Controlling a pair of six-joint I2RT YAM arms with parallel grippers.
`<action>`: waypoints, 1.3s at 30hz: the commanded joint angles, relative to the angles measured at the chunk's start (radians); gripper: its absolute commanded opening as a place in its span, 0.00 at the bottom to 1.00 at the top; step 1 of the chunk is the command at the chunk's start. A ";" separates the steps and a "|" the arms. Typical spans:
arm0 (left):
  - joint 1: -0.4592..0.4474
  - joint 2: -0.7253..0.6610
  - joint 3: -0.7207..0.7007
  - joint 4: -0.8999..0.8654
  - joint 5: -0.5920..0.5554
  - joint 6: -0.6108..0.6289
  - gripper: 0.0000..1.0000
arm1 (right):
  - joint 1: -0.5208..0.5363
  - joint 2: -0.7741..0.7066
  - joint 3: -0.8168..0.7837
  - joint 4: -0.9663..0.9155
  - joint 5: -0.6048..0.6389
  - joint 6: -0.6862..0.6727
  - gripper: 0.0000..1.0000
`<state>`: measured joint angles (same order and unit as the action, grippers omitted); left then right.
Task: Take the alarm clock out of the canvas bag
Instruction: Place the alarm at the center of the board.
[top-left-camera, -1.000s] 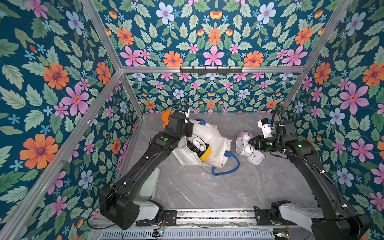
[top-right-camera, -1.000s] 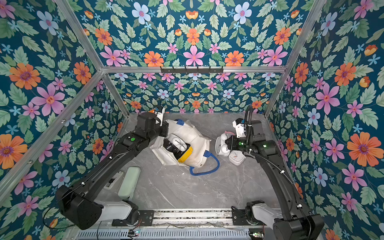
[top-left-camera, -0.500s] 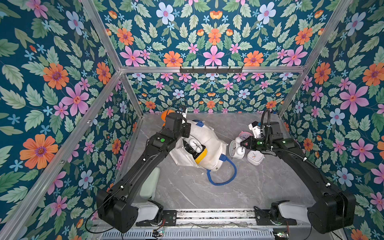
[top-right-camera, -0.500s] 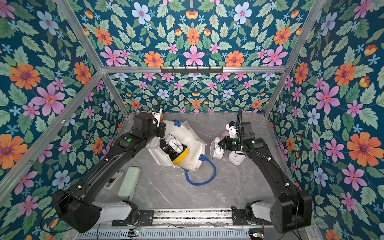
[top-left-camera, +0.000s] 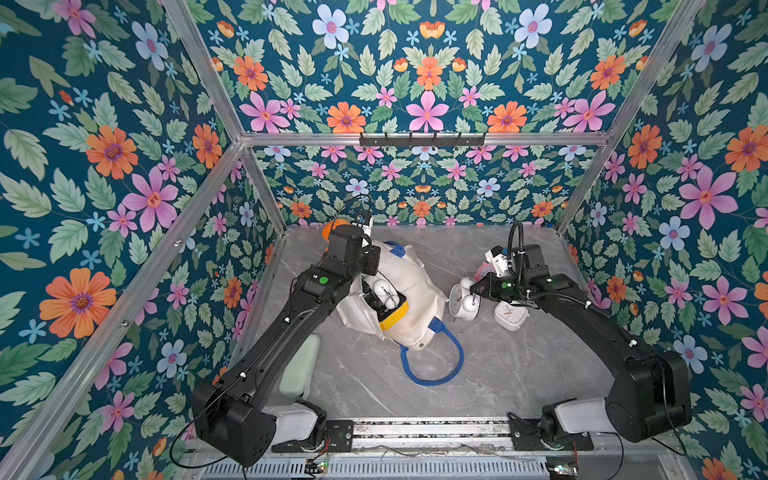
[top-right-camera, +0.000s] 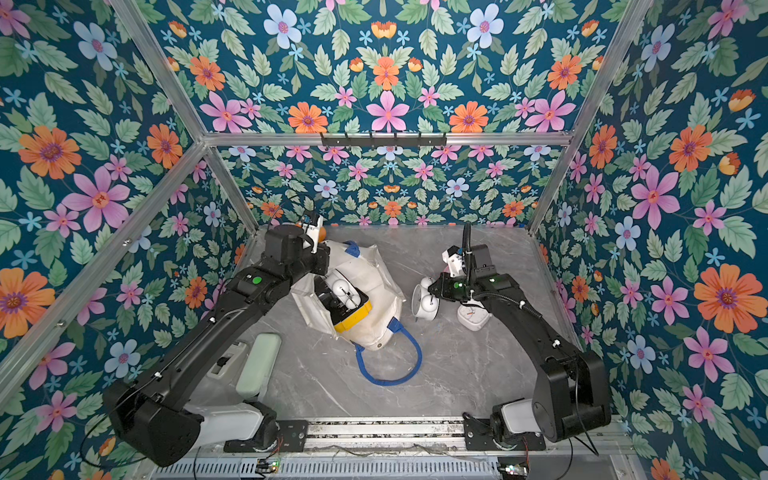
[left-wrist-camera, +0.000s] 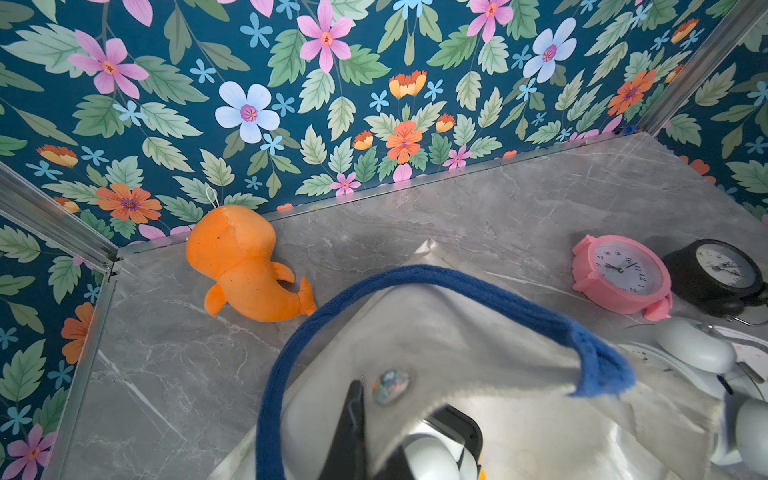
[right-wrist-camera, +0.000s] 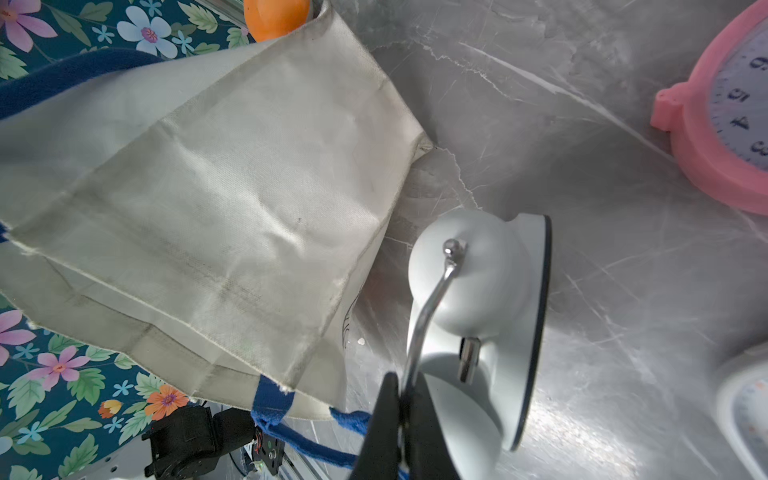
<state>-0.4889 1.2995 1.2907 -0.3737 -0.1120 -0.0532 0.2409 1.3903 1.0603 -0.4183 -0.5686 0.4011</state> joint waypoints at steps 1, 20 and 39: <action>0.001 -0.001 0.006 0.099 0.006 -0.011 0.00 | 0.000 0.008 -0.002 0.062 -0.006 0.007 0.00; 0.003 0.016 0.000 0.118 0.030 -0.023 0.00 | -0.067 0.027 -0.046 0.005 0.030 -0.021 0.00; 0.003 0.021 -0.005 0.128 0.044 -0.030 0.00 | -0.109 0.100 -0.051 -0.043 0.142 -0.085 0.00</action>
<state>-0.4862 1.3235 1.2823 -0.3367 -0.0750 -0.0780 0.1314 1.4818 1.0050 -0.4393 -0.4652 0.3466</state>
